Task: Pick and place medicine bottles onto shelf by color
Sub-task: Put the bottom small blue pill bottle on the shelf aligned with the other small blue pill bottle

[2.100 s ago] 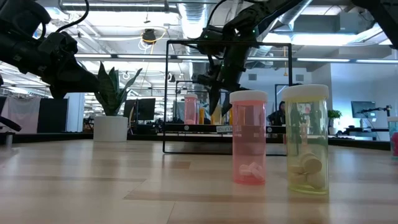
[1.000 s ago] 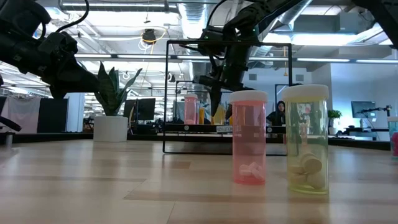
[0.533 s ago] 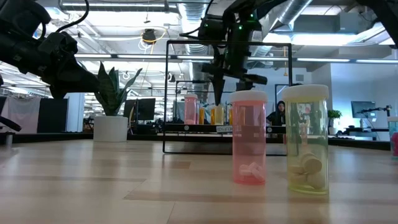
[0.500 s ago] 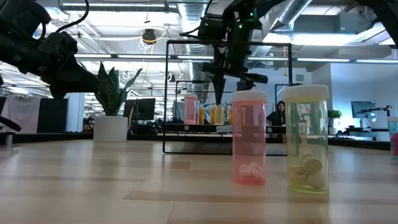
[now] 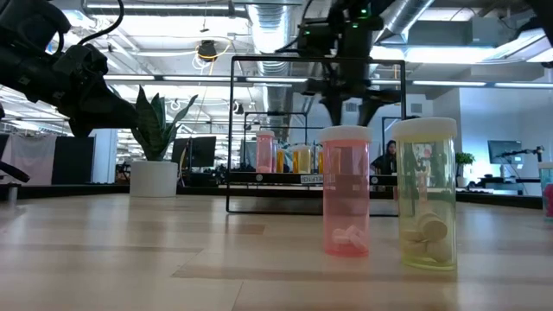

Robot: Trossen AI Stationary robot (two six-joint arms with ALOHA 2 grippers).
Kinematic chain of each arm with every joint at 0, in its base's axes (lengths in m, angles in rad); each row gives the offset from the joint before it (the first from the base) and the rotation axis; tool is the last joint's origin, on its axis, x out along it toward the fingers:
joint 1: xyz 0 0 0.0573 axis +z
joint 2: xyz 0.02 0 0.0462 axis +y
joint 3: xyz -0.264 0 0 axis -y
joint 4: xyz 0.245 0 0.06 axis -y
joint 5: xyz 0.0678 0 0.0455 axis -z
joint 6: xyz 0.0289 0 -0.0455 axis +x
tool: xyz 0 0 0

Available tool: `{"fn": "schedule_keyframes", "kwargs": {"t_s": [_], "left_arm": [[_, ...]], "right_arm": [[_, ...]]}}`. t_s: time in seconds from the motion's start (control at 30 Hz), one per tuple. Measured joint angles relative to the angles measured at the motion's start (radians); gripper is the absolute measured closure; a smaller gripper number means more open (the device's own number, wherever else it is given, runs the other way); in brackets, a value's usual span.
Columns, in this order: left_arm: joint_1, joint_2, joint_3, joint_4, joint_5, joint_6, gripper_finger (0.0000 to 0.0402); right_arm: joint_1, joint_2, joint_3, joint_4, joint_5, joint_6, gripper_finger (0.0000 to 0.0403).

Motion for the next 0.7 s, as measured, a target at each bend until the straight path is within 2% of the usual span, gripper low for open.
{"fn": "schedule_keyframes", "kwargs": {"t_s": [0.4, 0.7], "left_arm": [[0.000, 0.000, 0.000, 0.000, 0.000, 0.000, 0.0274], [0.000, 0.000, 0.000, 0.000, 0.000, 0.000, 0.0274]], "right_arm": [[-0.072, -0.336, -0.396, 0.130, 0.000, 0.115, 0.0190], [-0.073, -0.415, -0.507, 0.028, 0.006, 0.348, 0.0186]]}}
